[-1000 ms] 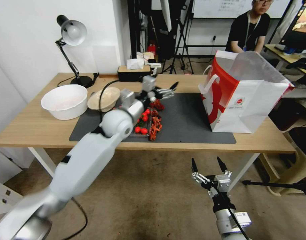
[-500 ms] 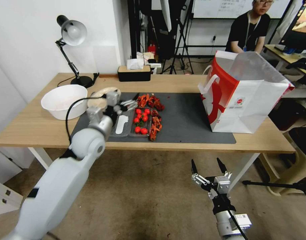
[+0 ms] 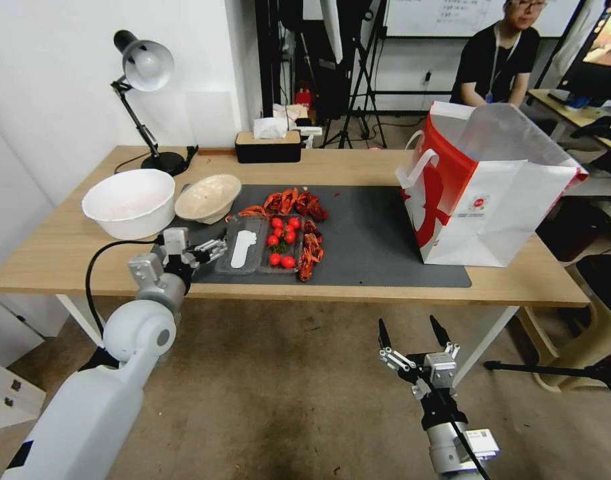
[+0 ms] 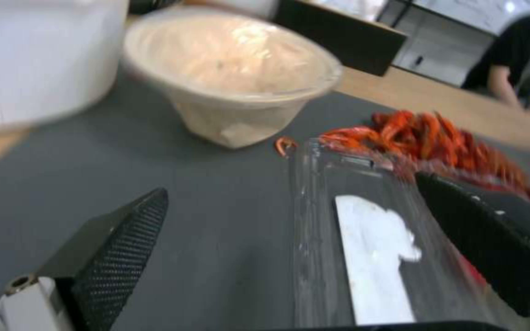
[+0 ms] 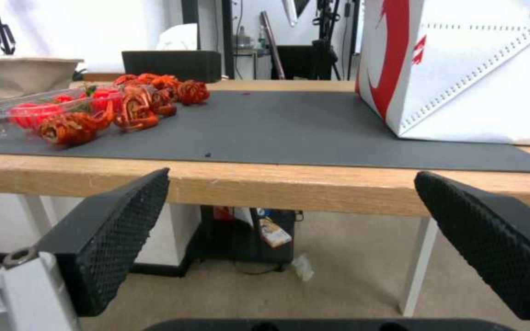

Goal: Pick up the trash from the table and place it into the takeout bag.

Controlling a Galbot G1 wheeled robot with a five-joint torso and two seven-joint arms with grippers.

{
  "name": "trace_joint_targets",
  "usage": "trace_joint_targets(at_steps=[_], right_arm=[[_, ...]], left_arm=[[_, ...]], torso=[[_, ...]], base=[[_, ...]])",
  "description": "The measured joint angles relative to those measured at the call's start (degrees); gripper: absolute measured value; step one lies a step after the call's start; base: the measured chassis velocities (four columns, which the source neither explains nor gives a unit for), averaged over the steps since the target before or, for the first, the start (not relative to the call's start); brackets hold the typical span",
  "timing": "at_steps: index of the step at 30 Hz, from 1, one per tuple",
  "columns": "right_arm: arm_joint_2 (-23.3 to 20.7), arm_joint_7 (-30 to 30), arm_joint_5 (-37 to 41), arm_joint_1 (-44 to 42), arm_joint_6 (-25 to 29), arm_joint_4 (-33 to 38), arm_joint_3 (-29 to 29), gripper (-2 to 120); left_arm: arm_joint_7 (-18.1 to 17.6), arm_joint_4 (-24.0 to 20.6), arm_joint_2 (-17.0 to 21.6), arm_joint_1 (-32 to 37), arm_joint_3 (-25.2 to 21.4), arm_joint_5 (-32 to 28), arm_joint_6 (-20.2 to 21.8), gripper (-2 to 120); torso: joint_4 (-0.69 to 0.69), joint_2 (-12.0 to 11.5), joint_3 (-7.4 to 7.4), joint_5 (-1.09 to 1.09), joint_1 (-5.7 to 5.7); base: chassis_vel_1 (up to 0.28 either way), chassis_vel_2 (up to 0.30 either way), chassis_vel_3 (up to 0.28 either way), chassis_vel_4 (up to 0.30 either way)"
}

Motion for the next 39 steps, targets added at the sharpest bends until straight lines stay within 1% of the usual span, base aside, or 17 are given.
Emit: trace_joint_targets(at_steps=[1, 2, 4, 5, 6, 8, 10, 12, 14, 17, 25, 26, 28, 33, 36, 37, 39], right_arm=[[0.0, 0.0, 0.0, 0.0, 0.0, 0.0, 0.0, 100], [0.0, 0.0, 0.0, -0.1, 0.0, 0.0, 0.0, 100], [0.0, 0.0, 0.0, -0.1, 0.1, -0.1, 0.1, 100], [0.0, 0.0, 0.0, -0.1, 0.1, -0.1, 0.1, 100], [0.0, 0.0, 0.0, -0.2, 0.1, -0.1, 0.1, 100], [0.0, 0.1, 0.0, -0.2, 0.3, -0.2, 0.2, 100], [0.0, 0.1, 0.0, -0.2, 0.3, -0.2, 0.2, 100], [0.0, 0.1, 0.0, -0.2, 0.5, -0.5, 0.4, 100], [0.0, 0.1, 0.0, -0.2, 0.5, -0.5, 0.4, 100], [0.0, 0.1, 0.0, -0.2, 0.6, -0.7, 0.4, 100], [0.0, 0.2, 0.0, -0.1, 0.6, -0.9, 0.4, 100], [0.1, 0.2, 0.0, 0.0, 0.6, -1.1, 0.4, 100], [0.1, 0.2, 0.0, 0.1, 0.6, -1.4, 0.4, 100], [0.2, 0.2, -0.1, 0.2, 0.6, -1.7, 0.4, 100], [0.3, 0.2, -0.3, 0.1, 0.7, -1.9, 0.4, 100], [0.3, 0.2, -0.3, 0.1, 0.7, -1.9, 0.4, 100], [0.4, 0.2, -0.3, 0.0, 0.7, -1.9, 0.4, 100]], left_arm=[[0.0, 0.0, 0.0, 0.0, 0.0, 0.0, 0.0, 100], [-2.1, 0.8, -0.5, -1.3, -0.2, -3.8, 0.0, 100], [-4.9, 1.8, -1.0, -3.5, -0.8, -9.4, 0.4, 100], [-4.9, 1.8, -1.0, -3.5, -0.8, -9.4, 0.4, 100], [-7.5, 3.1, -1.4, -5.9, -1.5, -14.2, 0.8, 100], [-10.9, 5.6, -1.7, -9.7, -2.3, -20.6, 1.1, 100], [-11.6, 6.1, -1.7, -10.5, -2.5, -22.0, 1.1, 100], [-16.3, 8.1, -1.8, -13.5, -3.2, -28.4, 1.6, 100], [-16.3, 8.1, -1.8, -13.5, -3.2, -28.4, 1.6, 100], [-19.4, 9.6, -1.8, -14.9, -3.4, -31.4, 2.1, 100], [-21.4, 11.5, -1.8, -16.1, -3.4, -33.4, 2.4, 100], [-22.1, 12.6, -1.8, -16.7, -3.4, -34.7, 2.4, 100], [-21.9, 14.3, -2.1, -17.5, -3.4, -35.6, 2.3, 100], [-21.0, 15.7, -2.7, -18.3, -3.4, -35.9, 1.8, 100], [-19.5, 18.6, -4.0, -19.7, -2.8, -35.3, 0.6, 89], [-19.5, 18.6, -4.0, -19.7, -2.8, -35.3, 0.6, 89], [-19.0, 19.5, -4.6, -20.4, -2.6, -34.9, 0.0, 82]], torso=[[0.0, 0.0, 0.0, 0.0, 0.0], [0.01, 0.0, 0.0, -0.01, 0.0], [0.01, 0.0, 0.01, -0.02, 0.0], [0.01, 0.0, 0.01, -0.02, 0.0], [0.01, 0.0, 0.01, 0.0, 0.0], [-0.01, 0.0, 0.01, -0.01, 0.01], [0.0, 0.0, 0.01, -0.01, 0.01], [0.01, 0.0, 0.01, 0.0, 0.02], [0.01, 0.0, 0.01, 0.0, 0.02], [0.01, 0.0, 0.01, -0.01, 0.01], [0.02, 0.0, 0.01, -0.02, 0.02], [0.02, 0.0, 0.01, -0.01, 0.02], [0.02, 0.0, 0.01, -0.01, 0.02], [0.01, 0.0, 0.01, -0.02, 0.02], [0.02, 0.0, 0.0, 0.0, 0.01], [0.02, 0.0, 0.0, 0.0, 0.01], [0.02, 0.0, 0.0, 0.0, 0.01]], base=[[0.0, 0.0, 0.0, 0.0], [0.0, 0.0, 0.0, 0.0], [0.0, 0.0, 0.0, 0.0], [0.0, 0.0, 0.0, 0.0], [0.0, 0.0, 0.0, 0.0], [0.0, 0.0, 0.0, 0.0], [0.0, 0.0, 0.0, 0.0], [0.0, 0.0, 0.0, 0.0], [0.0, 0.0, 0.0, 0.0], [0.0, 0.0, 0.0, 0.0], [0.0, 0.0, 0.0, 0.0], [0.0, 0.0, 0.0, 0.0], [0.0, 0.0, 0.0, 0.0], [0.0, 0.0, 0.0, 0.0], [0.0, 0.0, 0.0, 0.0], [0.0, 0.0, 0.0, 0.0], [0.0, 0.0, 0.0, 0.0]])
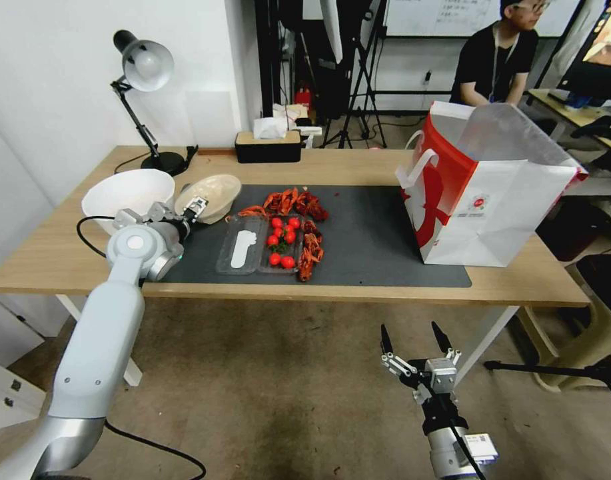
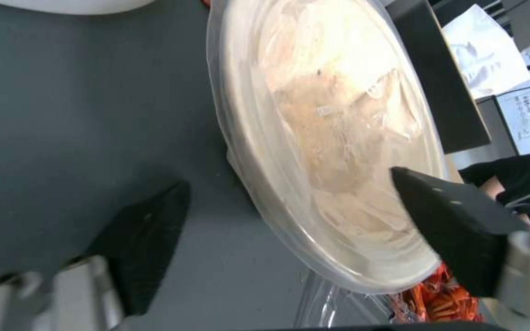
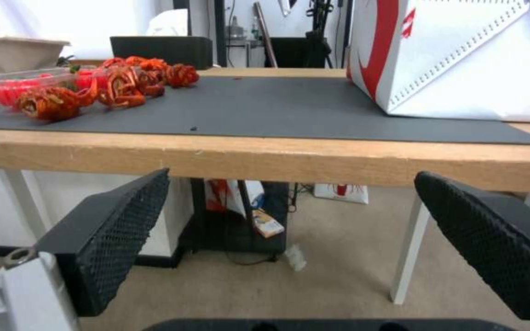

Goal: Pick up the trash from the table and place it into the takeout bag.

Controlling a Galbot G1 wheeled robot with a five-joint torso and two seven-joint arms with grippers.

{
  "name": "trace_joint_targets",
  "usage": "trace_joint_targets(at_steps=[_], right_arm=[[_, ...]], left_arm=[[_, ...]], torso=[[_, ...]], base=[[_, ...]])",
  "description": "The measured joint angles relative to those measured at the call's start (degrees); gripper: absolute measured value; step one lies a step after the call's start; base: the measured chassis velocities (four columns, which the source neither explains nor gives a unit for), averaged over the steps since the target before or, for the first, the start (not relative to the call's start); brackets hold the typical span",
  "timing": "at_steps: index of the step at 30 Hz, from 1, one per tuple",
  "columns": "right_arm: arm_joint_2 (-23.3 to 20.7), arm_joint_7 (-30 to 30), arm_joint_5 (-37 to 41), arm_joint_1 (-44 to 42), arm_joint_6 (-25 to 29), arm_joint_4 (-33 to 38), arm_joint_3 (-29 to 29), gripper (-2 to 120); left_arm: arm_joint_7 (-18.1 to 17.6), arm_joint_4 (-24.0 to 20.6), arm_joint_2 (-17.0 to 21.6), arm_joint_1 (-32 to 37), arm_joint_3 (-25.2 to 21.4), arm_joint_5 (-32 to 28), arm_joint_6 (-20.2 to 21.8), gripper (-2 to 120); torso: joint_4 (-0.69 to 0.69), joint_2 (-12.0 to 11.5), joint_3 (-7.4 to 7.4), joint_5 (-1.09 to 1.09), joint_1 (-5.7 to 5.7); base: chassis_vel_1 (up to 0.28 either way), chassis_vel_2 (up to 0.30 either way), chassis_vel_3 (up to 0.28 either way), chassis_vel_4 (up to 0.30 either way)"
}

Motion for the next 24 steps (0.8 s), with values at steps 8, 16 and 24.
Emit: trace_joint_targets(at_steps=[8, 16, 24], right_arm=[[0.3, 0.0, 0.0, -0.2, 0.4, -0.3, 0.0, 100], [0.6, 0.0, -0.2, -0.2, 0.6, -0.4, -0.1, 100], [0.9, -0.1, -0.4, -0.2, 0.9, -0.6, -0.2, 100]], left_arm=[[0.5, 1.1, -0.5, -1.0, 1.0, 0.3, -0.8, 51], [1.8, -0.2, -0.4, -0.5, 1.2, 1.2, -0.9, 19], [4.2, -0.7, -0.4, 0.2, 1.3, 2.9, -1.4, 1]], torso=[[-0.01, 0.0, 0.0, -0.02, 0.0], [-0.01, 0.0, 0.0, -0.01, -0.01], [0.0, 0.0, 0.0, -0.02, -0.01]], base=[[0.0, 0.0, 0.0, 0.0], [0.0, 0.0, 0.0, 0.0], [0.0, 0.0, 0.0, 0.0]])
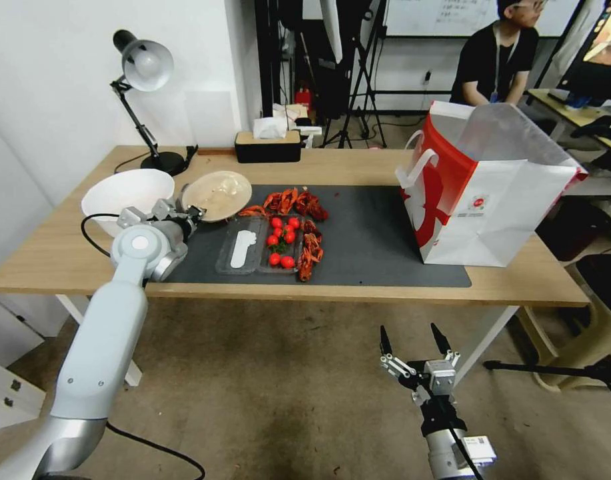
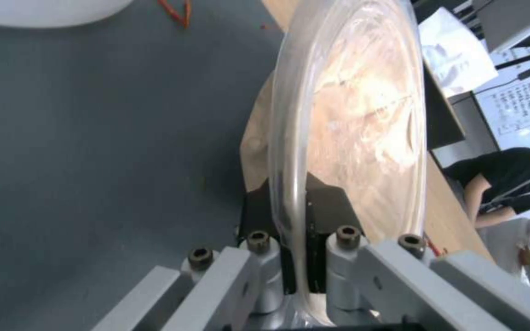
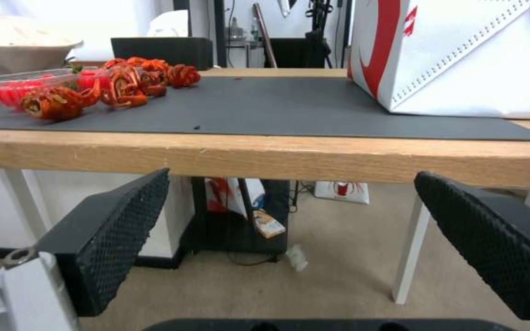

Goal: Pick up the trash from the table and place it into the takeout bag.

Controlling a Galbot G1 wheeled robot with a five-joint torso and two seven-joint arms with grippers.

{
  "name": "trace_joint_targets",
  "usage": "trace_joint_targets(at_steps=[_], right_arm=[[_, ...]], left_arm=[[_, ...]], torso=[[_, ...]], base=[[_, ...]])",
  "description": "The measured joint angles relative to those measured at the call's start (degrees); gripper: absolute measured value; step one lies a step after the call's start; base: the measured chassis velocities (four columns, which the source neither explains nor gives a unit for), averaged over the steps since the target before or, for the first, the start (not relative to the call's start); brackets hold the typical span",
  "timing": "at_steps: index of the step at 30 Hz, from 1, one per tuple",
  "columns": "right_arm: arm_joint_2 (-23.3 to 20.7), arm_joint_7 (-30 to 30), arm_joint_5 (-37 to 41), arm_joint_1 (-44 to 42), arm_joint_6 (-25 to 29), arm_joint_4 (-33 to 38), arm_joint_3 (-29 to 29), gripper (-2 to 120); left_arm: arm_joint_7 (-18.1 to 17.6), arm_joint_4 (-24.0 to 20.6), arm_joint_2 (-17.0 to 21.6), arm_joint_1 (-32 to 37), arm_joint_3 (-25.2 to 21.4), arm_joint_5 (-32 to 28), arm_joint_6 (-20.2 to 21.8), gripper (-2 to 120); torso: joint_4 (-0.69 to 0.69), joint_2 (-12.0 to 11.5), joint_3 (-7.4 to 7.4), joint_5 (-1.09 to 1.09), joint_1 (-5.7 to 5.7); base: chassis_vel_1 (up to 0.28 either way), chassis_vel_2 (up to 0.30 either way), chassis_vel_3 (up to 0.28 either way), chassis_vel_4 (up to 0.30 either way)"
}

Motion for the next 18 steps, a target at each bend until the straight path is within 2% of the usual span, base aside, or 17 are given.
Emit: trace_joint_targets(at_steps=[2, 3, 4, 6, 7, 8, 9, 11, 12, 13, 16, 18], right_arm=[[0.1, 0.0, 0.0, 0.0, 0.0, 0.0, 0.0, 100], [0.1, 0.0, 0.0, 0.0, 0.0, 0.0, 0.0, 100], [0.1, 0.0, 0.0, 0.1, 0.0, 0.0, 0.0, 100], [0.1, 0.0, -0.1, 0.2, 0.0, 0.0, -0.1, 100], [0.1, 0.0, -0.1, 0.2, 0.0, 0.0, -0.1, 100], [0.2, 0.0, -0.1, 0.2, 0.0, 0.0, -0.1, 100], [0.2, 0.0, -0.1, 0.2, 0.0, 0.0, -0.1, 100], [0.3, 0.0, -0.1, 0.2, 0.0, 0.0, -0.1, 100], [0.4, 0.0, -0.1, 0.1, 0.0, 0.0, -0.1, 100], [0.4, 0.0, -0.1, 0.1, 0.2, 0.1, 0.0, 100], [0.4, 0.0, -0.1, 0.0, 0.3, 0.1, 0.0, 100], [0.4, 0.0, -0.1, -0.2, 0.4, 0.2, 0.2, 100]], left_arm=[[3.9, -0.7, 0.1, 0.4, 0.0, 1.2, -1.3, 1], [3.9, -0.7, 0.1, 0.4, 0.0, 1.2, -1.3, 1], [5.6, -1.0, 0.2, 0.5, 0.0, 1.5, -1.8, 1], [10.5, -2.4, 0.3, 0.7, 0.0, 3.3, -3.1, 1], [10.5, -2.4, 0.3, 0.7, 0.0, 3.3, -3.1, 1], [13.2, -3.4, 0.5, 0.8, 0.5, 5.1, -3.6, 1], [14.5, -3.8, 0.6, 0.8, 0.8, 6.1, -3.8, 1], [14.9, -4.0, 0.6, 0.8, 0.9, 6.4, -3.9, 1], [19.1, -6.1, 0.8, 0.8, 2.2, 9.3, -4.6, 1], [21.7, -7.6, 0.9, 0.6, 3.3, 11.2, -4.8, 1], [23.7, -8.7, 0.9, 0.0, 4.4, 13.6, -5.1, 1], [27.3, -10.0, 0.7, -2.6, 7.2, 19.5, -5.6, 1]], torso=[[0.0, 0.0, 0.0, 0.0, 0.0], [0.0, 0.0, 0.0, 0.0, 0.0], [0.0, 0.0, 0.0, 0.0, 0.0], [0.0, 0.0, 0.0, 0.01, 0.0], [0.0, 0.0, 0.0, 0.01, 0.0], [0.0, 0.0, 0.0, 0.01, 0.0], [0.0, 0.0, 0.0, 0.01, 0.0], [0.0, 0.0, 0.0, 0.01, 0.0], [0.0, 0.0, 0.0, 0.01, 0.0], [0.0, 0.0, 0.0, 0.01, 0.0], [0.0, 0.0, 0.0, 0.0, 0.0], [-0.01, 0.0, 0.0, 0.01, 0.0]], base=[[0.0, 0.0, 0.0, 0.0], [0.0, 0.0, 0.0, 0.0], [0.0, 0.0, 0.0, 0.0], [0.0, 0.0, 0.0, 0.0], [0.0, 0.0, 0.0, 0.0], [0.0, 0.0, 0.0, 0.0], [0.0, 0.0, 0.0, 0.0], [0.0, 0.0, 0.0, 0.0], [0.0, 0.0, 0.0, 0.0], [0.0, 0.0, 0.0, 0.0], [0.0, 0.0, 0.0, 0.0], [0.0, 0.0, 0.0, 0.0]])
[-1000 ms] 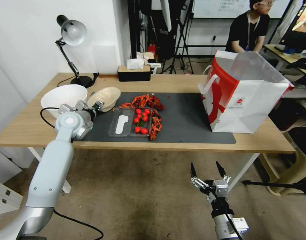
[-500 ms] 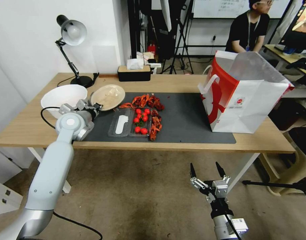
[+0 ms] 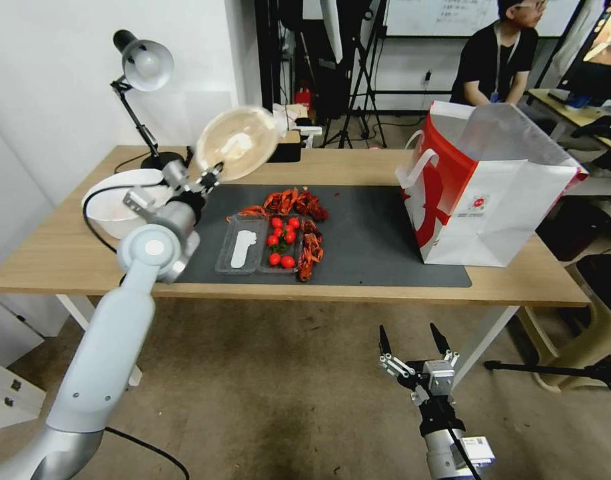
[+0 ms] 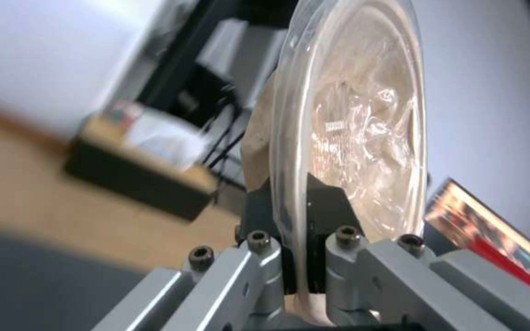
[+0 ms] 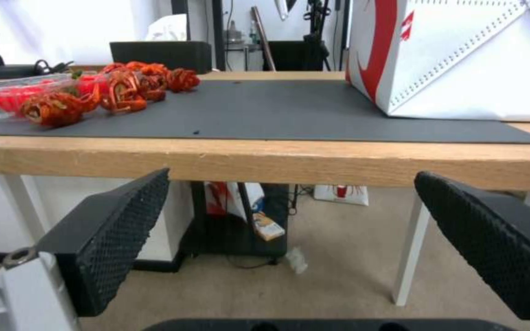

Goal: Pick up the trash from the table and place it into the takeout bag.

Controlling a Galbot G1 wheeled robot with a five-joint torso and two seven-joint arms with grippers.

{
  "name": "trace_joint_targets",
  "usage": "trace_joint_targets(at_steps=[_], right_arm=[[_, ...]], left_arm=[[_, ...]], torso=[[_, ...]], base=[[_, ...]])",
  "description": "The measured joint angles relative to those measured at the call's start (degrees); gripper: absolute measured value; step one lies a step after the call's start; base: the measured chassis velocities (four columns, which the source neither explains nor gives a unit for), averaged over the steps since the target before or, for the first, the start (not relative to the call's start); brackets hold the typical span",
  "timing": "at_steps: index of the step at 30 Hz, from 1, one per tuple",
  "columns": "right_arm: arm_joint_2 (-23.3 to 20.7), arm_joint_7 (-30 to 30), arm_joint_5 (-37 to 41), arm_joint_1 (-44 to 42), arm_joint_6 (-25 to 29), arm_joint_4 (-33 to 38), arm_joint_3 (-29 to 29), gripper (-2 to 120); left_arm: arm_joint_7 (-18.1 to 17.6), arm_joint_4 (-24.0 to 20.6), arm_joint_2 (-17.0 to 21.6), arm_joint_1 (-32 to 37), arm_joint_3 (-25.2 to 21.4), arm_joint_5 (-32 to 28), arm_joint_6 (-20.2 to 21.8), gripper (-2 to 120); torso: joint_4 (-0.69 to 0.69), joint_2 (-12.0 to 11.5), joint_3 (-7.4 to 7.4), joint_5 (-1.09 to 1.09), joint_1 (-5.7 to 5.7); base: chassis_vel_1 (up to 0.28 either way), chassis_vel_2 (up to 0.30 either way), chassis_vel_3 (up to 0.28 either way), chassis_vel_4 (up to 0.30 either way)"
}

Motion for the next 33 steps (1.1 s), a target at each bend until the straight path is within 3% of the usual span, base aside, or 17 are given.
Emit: trace_joint_targets(at_steps=[12, 19, 21, 22, 25, 29, 33], right_arm=[[0.2, 0.0, -0.1, -0.1, 0.0, 0.1, 0.1, 100], [0.6, 0.0, -0.5, -0.1, 0.0, 0.1, 0.1, 100], [0.8, 0.1, -0.7, 0.0, -0.1, 0.1, 0.1, 100], [0.8, 0.1, -0.7, 0.0, -0.1, 0.1, 0.1, 100], [1.4, 0.1, -0.9, 0.0, -0.2, -0.3, 0.2, 100], [1.9, 0.1, -1.0, 0.0, -0.1, -0.7, 0.3, 100], [2.2, 0.1, -1.1, 0.0, 0.0, -1.1, 0.4, 100]], left_arm=[[3.2, 1.2, -0.1, -7.8, 6.9, 8.2, -0.7, 1], [5.4, 5.7, -1.3, -17.1, 16.5, 15.6, -1.7, 1], [6.2, 8.4, -3.1, -22.1, 23.0, 18.6, -2.2, 1], [6.2, 8.4, -3.1, -22.1, 23.0, 18.6, -2.2, 1], [6.4, 12.1, -7.5, -29.6, 29.9, 21.4, -2.6, 1], [6.4, 14.5, -10.6, -33.5, 33.0, 22.3, -2.8, 1], [9.6, 17.8, -15.0, -37.9, 38.7, 29.6, -4.1, 1]], torso=[[0.01, 0.0, 0.0, 0.0, 0.0], [0.01, 0.0, 0.0, 0.0, 0.01], [-0.01, 0.0, 0.01, 0.0, 0.01], [-0.01, 0.0, 0.01, 0.0, 0.01], [0.0, 0.0, 0.01, 0.01, 0.01], [0.01, 0.0, 0.0, 0.0, 0.01], [0.0, 0.0, 0.0, 0.0, 0.0]], base=[[0.0, 0.0, 0.0, 0.0], [0.0, 0.0, 0.0, 0.0], [0.0, 0.0, 0.0, 0.0], [0.0, 0.0, 0.0, 0.0], [0.0, 0.0, 0.0, 0.0], [0.0, 0.0, 0.0, 0.0], [0.0, 0.0, 0.0, 0.0]])
